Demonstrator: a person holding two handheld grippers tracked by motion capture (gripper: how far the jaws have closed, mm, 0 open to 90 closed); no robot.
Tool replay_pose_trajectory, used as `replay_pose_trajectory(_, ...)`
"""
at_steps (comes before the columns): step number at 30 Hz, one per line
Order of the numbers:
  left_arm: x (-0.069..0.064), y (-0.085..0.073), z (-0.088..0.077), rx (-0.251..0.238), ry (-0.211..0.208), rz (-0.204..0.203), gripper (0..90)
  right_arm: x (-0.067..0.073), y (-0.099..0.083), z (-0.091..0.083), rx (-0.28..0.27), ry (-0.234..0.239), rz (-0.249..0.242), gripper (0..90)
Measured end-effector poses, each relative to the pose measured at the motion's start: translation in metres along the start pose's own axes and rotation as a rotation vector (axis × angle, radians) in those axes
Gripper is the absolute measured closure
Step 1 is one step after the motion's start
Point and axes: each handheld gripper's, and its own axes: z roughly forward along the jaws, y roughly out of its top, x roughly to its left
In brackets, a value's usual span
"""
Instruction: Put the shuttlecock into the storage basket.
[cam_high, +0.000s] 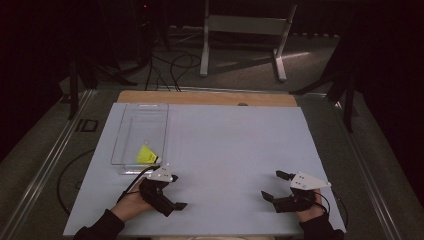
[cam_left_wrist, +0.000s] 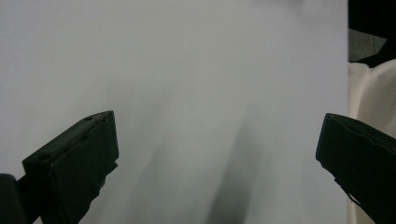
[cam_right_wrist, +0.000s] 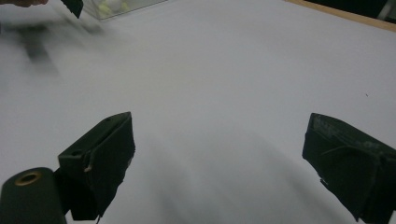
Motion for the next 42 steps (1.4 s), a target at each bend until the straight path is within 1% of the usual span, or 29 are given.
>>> replay_pose_trajectory(1,0.0,-0.001,-0.001,-0.001,0.006,0.001,0.2,0.0,0.0,0.0,0.0,0.0,-0.001,9.2)
replay_pose_trajectory(4,0.0,-0.007,-0.005,-0.01,0.013,-0.017,0.2,0.0,0.0,0.0,0.0,0.002,-0.001,9.2)
replay_pose_trajectory(6,-0.001,-0.011,-0.007,-0.013,0.043,-0.019,0.2,0.0,0.0,0.0,0.001,0.001,-0.003,9.2)
replay_pose_trajectory(7,-0.001,-0.013,-0.008,-0.013,0.05,-0.023,0.2,0.0,0.0,0.0,0.001,0.002,-0.002,9.2)
replay_pose_trajectory(9,-0.001,-0.017,-0.01,-0.024,0.051,-0.037,0.2,0.0,0.0,0.0,0.0,0.002,-0.002,9.2)
replay_pose_trajectory(10,-0.001,-0.018,-0.011,-0.02,0.064,-0.04,0.2,0.0,0.0,0.0,0.0,0.003,-0.004,9.2)
replay_pose_trajectory(11,-0.001,-0.018,-0.011,-0.02,0.064,-0.04,0.2,0.0,0.0,0.0,0.0,0.002,-0.004,9.2)
replay_pose_trajectory(12,-0.002,-0.022,-0.014,-0.019,0.083,-0.039,0.2,0.0,0.0,0.0,0.001,0.002,-0.002,9.2)
replay_pose_trajectory(14,-0.002,-0.026,-0.016,-0.027,0.093,-0.056,0.2,0.0,0.0,0.0,0.001,0.002,-0.001,9.2)
replay_pose_trajectory(16,-0.002,-0.029,-0.018,-0.035,0.097,-0.064,0.2,0.0,0.0,0.0,0.0,0.002,0.0,9.2)
replay_pose_trajectory(19,-0.002,-0.033,-0.021,-0.043,0.118,-0.073,0.2,0.0,0.0,0.0,0.0,0.002,-0.001,9.2)
replay_pose_trajectory(20,-0.003,-0.035,-0.022,-0.051,0.13,-0.078,0.2,0.0,0.0,0.0,0.0,0.001,0.0,9.2)
replay_pose_trajectory(21,-0.003,-0.035,-0.022,-0.051,0.13,-0.078,0.2,0.0,0.0,0.0,0.0,0.001,0.0,9.2)
replay_pose_trajectory(22,-0.003,-0.037,-0.023,-0.064,0.13,-0.084,0.2,0.0,0.0,0.0,0.0,0.002,0.001,9.2)
replay_pose_trajectory(24,-0.003,-0.04,-0.025,-0.09,0.145,-0.084,0.2,0.0,0.0,0.0,0.002,0.001,0.001,9.2)
replay_pose_trajectory(27,-0.003,-0.043,-0.027,-0.121,0.143,-0.1,0.2,0.0,0.0,0.0,0.003,0.002,-0.001,9.2)
replay_pose_trajectory(31,-0.004,-0.045,-0.028,-0.133,0.16,-0.098,0.2,0.0,0.0,0.0,0.006,0.001,-0.003,9.2)
replay_pose_trajectory(32,-0.003,-0.046,-0.028,-0.139,0.17,-0.1,0.2,0.0,0.0,0.0,0.006,0.002,-0.003,9.2)
replay_pose_trajectory(35,-0.002,-0.047,-0.028,-0.154,0.176,-0.112,0.2,0.0,-0.001,0.0,0.006,0.005,0.0,9.2)
replay_pose_trajectory(38,-0.001,-0.048,-0.027,-0.151,0.183,-0.112,0.2,0.0,-0.001,0.001,0.009,0.007,-0.002,9.2)
replay_pose_trajectory(40,-0.001,-0.048,-0.026,-0.145,0.202,-0.111,0.2,0.0,-0.001,0.001,0.009,0.008,-0.002,9.2)
replay_pose_trajectory(41,-0.001,-0.048,-0.026,-0.145,0.202,-0.111,0.2,0.0,-0.001,0.001,0.009,0.009,-0.002,9.2)
replay_pose_trajectory(42,-0.002,-0.047,-0.026,-0.153,0.221,-0.121,0.2,0.0,-0.001,0.001,0.01,0.009,-0.002,9.2)
